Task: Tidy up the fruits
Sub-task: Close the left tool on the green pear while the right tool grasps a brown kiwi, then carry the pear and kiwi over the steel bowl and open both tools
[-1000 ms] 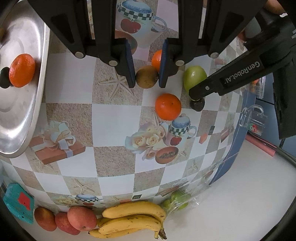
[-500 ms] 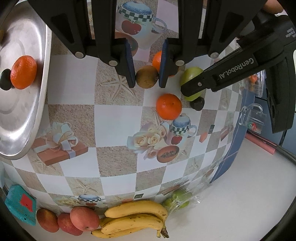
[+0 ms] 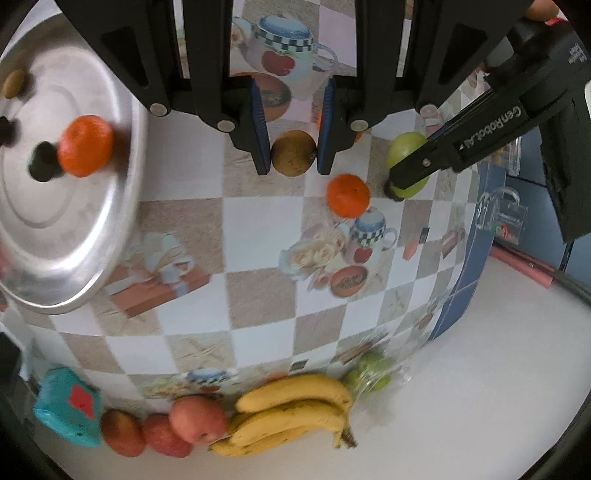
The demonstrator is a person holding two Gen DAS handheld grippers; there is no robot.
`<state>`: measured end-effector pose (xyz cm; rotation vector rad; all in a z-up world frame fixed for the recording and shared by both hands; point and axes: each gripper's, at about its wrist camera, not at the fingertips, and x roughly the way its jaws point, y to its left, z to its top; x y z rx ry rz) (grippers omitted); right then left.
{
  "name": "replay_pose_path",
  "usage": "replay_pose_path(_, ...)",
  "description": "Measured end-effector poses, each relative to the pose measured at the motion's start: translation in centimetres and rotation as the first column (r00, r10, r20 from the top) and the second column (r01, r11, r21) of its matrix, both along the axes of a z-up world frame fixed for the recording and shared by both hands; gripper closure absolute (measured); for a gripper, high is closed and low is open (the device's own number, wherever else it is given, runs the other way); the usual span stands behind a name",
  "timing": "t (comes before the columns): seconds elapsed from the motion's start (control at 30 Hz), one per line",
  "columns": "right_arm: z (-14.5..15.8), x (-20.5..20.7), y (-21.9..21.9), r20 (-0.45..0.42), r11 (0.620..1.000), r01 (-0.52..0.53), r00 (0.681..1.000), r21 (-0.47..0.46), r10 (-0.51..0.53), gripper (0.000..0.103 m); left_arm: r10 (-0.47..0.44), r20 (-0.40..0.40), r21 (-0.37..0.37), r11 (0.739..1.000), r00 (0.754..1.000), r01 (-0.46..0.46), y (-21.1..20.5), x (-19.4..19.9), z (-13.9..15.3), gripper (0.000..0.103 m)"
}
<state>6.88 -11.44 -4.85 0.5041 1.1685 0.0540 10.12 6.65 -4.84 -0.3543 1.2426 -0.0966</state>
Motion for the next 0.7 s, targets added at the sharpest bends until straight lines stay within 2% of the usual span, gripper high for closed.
replay_pose_path(0.4, 2.6, -2.0, -7.7, 0.027, 0.978, 0.208, 0.978, -0.001, -0.208, 0.076, -0.142, 0.054, 0.031, 0.99, 0.988, 0.14, -5.3, -0.5, 2.4, 0.058)
replay_pose_path(0.6, 3.7, -3.4, -11.1, 0.056, 0.954, 0.3, 0.953, -0.025, -0.298, 0.076, -0.25, 0.077, 0.057, 0.968, 0.965, 0.246, -10.0, -0.7, 3.5, 0.058)
replay_pose_path(0.7, 3.8, -4.3, -13.0, 0.058, 0.938, 0.344, 0.938, -0.036, -0.342, 0.076, -0.311, 0.088, 0.063, 0.95, 0.946, 0.307, -12.5, -1.0, 3.9, 0.058)
